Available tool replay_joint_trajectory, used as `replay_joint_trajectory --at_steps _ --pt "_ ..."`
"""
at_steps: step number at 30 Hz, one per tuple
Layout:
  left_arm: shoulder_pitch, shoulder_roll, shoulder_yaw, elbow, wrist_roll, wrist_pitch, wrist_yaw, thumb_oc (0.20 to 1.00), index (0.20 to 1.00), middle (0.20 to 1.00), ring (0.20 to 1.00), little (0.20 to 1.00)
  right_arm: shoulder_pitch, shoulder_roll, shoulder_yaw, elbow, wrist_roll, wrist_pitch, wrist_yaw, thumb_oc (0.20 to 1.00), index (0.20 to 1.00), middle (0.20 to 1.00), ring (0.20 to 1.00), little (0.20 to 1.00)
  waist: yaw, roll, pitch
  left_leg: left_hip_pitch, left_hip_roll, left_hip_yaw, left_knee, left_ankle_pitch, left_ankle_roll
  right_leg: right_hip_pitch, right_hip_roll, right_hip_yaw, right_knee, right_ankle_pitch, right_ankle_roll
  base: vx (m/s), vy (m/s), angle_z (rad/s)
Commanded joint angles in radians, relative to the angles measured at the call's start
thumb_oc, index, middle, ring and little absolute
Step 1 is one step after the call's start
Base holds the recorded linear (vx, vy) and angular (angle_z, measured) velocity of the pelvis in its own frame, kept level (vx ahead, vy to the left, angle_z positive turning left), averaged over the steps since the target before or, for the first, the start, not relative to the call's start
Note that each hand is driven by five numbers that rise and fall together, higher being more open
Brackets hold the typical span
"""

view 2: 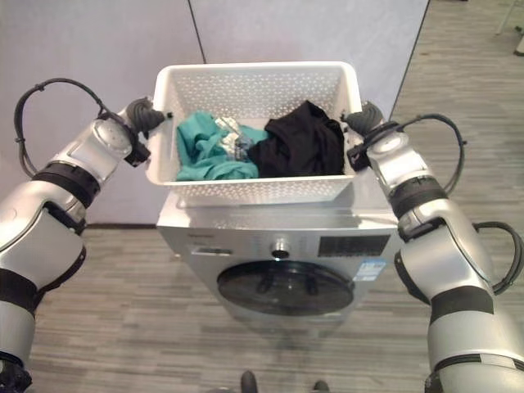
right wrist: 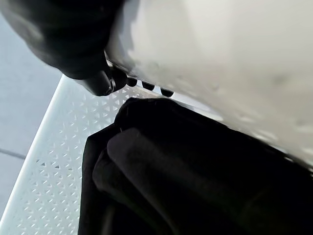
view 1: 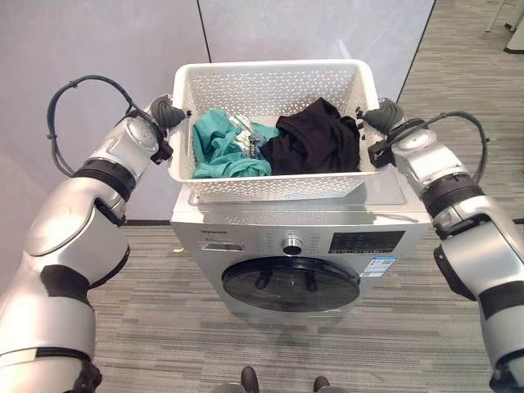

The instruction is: Grab the laundry basket,head to the washer,open it,put in the laundry and shut it.

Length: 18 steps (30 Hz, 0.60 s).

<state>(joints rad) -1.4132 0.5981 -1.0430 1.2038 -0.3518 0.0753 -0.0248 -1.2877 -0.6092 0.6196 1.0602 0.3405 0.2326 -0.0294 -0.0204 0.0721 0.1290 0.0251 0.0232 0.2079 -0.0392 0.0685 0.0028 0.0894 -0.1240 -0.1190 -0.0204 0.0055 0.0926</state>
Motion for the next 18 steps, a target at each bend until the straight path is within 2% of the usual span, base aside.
replay_joint_trajectory --at_steps 1,7,14,15,16,17,18 --pt "-0.216 -0.041 -0.04 0.08 0.052 -0.04 0.021 0.2 0.2 0.2 0.2 0.2 -0.173 -0.041 0.082 0.112 -0.04 -0.04 0.014 0.2 0.2 0.2 0.2 0.2 -0.01 0.01 -0.001 -0.035 0.047 -0.023 0.067 -0.047 -0.047 0.046 -0.063 -0.044 0.06 -0.057 0.067 0.05 0.026 0.01" --pt "-0.197 -0.132 -0.009 0.084 0.073 -0.042 0.066 0.2 0.2 0.2 0.2 0.2 -0.243 -0.013 0.114 0.219 -0.033 -0.04 0.033 0.2 0.2 0.2 0.2 0.2 -0.017 0.004 0.007 -0.026 0.047 -0.016 0.05 -0.046 -0.047 0.036 -0.062 -0.044 0.059 -0.05 0.072 0.04 0.004 -0.01" --pt "-0.233 -0.164 0.006 0.11 0.087 -0.054 0.102 0.2 0.2 0.2 0.2 0.2 -0.303 0.035 0.146 0.28 -0.014 -0.046 0.048 0.2 0.2 0.2 0.2 0.2 -0.021 -0.011 0.032 -0.063 0.058 -0.021 0.036 -0.023 -0.057 0.007 -0.052 -0.051 0.033 -0.048 0.069 -0.03 -0.03 -0.08" --pt "-0.254 -0.173 0.013 0.116 0.08 -0.058 0.116 0.376 0.376 0.376 0.376 0.376 -0.318 0.044 0.153 0.295 -0.013 -0.047 0.045 0.2 0.2 0.2 0.2 0.2 -0.022 -0.014 0.044 -0.079 0.058 -0.024 0.04 -0.02 -0.059 -0.001 -0.05 -0.053 0.028 -0.045 0.067 -0.1 -0.047 0.01" --pt "-0.264 -0.176 0.017 0.119 0.078 -0.061 0.124 0.878 0.878 0.878 0.878 0.878 -0.326 0.047 0.158 0.304 -0.015 -0.047 0.046 0.2 0.2 0.2 0.2 0.2 -0.023 -0.016 0.048 -0.085 0.058 -0.025 0.041 -0.018 -0.06 -0.005 -0.049 -0.056 0.028 -0.045 0.066 -0.07 -0.034 0.04" --pt "-0.275 -0.176 0.019 0.126 0.076 -0.062 0.13 1.0 1.0 1.0 1.0 1.0 -0.335 0.05 0.162 0.316 -0.019 -0.048 0.044 0.2 0.2 0.2 0.2 0.2 -0.024 -0.016 0.051 -0.092 0.058 -0.027 0.04 -0.016 -0.061 -0.011 -0.048 -0.058 0.026 -0.042 0.066 -0.05 -0.024 0.06" --pt "-0.285 -0.179 0.018 0.131 0.08 -0.064 0.136 1.0 1.0 1.0 1.0 1.0 -0.345 0.059 0.167 0.326 -0.024 -0.05 0.044 0.2 0.2 0.2 0.2 0.2 -0.025 -0.017 0.053 -0.097 0.059 -0.028 0.04 -0.014 -0.062 -0.016 -0.048 -0.06 0.026 -0.041 0.065 -0.05 -0.021 0.09"
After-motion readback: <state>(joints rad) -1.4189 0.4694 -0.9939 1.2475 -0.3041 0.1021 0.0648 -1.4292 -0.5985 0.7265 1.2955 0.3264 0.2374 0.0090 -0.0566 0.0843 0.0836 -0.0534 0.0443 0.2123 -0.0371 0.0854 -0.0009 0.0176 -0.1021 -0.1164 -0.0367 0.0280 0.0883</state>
